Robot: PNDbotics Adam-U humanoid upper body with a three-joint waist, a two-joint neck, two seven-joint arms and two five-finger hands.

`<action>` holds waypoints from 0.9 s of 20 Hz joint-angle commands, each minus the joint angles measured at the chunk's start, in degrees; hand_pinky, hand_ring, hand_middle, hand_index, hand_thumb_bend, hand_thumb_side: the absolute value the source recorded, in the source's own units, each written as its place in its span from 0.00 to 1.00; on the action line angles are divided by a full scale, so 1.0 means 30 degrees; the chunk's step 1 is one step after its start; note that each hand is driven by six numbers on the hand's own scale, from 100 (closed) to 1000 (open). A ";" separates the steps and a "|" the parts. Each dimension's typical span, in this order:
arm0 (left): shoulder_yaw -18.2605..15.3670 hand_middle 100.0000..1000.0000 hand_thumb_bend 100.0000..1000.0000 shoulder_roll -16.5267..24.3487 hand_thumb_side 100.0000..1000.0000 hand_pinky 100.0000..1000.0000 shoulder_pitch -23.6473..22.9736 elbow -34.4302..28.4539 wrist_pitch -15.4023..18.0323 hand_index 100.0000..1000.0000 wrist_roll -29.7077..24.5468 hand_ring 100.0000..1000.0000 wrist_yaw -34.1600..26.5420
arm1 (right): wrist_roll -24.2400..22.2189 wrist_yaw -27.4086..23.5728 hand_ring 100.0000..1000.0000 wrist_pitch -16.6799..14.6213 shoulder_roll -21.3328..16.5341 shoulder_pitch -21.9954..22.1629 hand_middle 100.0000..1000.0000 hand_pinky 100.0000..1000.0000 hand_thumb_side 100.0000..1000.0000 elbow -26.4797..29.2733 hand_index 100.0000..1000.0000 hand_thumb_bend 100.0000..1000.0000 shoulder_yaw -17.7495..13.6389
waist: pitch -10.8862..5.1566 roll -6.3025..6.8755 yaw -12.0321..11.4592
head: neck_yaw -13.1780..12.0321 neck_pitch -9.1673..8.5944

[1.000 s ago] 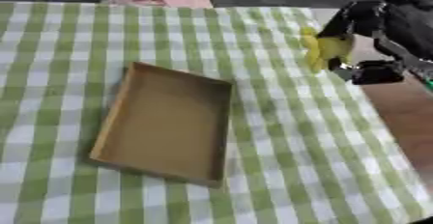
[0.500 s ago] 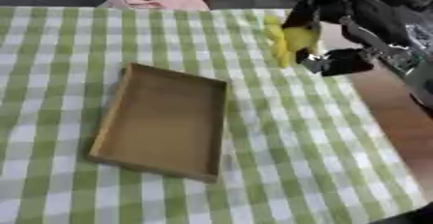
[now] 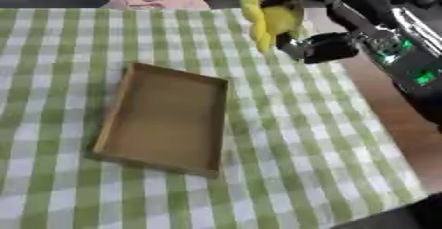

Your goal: Pick up objects on the table and place them in the box.

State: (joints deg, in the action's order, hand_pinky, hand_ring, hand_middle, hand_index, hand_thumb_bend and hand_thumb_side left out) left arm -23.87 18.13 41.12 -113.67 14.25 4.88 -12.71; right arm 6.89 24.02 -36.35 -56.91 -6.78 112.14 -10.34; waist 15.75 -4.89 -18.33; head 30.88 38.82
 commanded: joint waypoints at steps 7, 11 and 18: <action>0.0522 0.73 0.11 0.0699 0.31 0.62 0.0701 -0.0309 0.0472 0.57 0.0715 0.72 0.0390 | -0.1414 0.0820 0.56 -0.0355 -0.0006 -0.0701 0.53 0.60 0.06 0.0703 0.70 0.00 0.1109 | -0.0639 0.0215 -0.0185 | 0.0061 0.0521; 0.0856 0.72 0.15 0.0498 0.30 0.62 0.0981 -0.0309 0.0642 0.58 0.1001 0.72 0.0454 | -0.1828 0.1666 0.57 -0.0785 0.0131 -0.1052 0.54 0.61 0.07 0.0265 0.70 0.00 0.1731 | -0.0763 0.0220 -0.0530 | 0.0364 0.0611; 0.1363 0.72 0.16 -0.0054 0.30 0.62 0.1466 -0.0309 0.0747 0.59 0.1267 0.72 0.0481 | -0.2237 0.3069 0.58 -0.1366 0.0702 -0.1650 0.54 0.62 0.10 -0.1103 0.70 0.00 0.2491 | -0.0804 0.0079 -0.1130 | 0.0845 0.0663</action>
State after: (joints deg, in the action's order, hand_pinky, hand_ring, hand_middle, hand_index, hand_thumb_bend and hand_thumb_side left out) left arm -20.04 17.45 44.35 -113.78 16.48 8.40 -11.33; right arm 0.31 32.31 -40.07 -53.76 -11.07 109.36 -2.66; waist 14.46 -4.92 -21.83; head 32.97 40.34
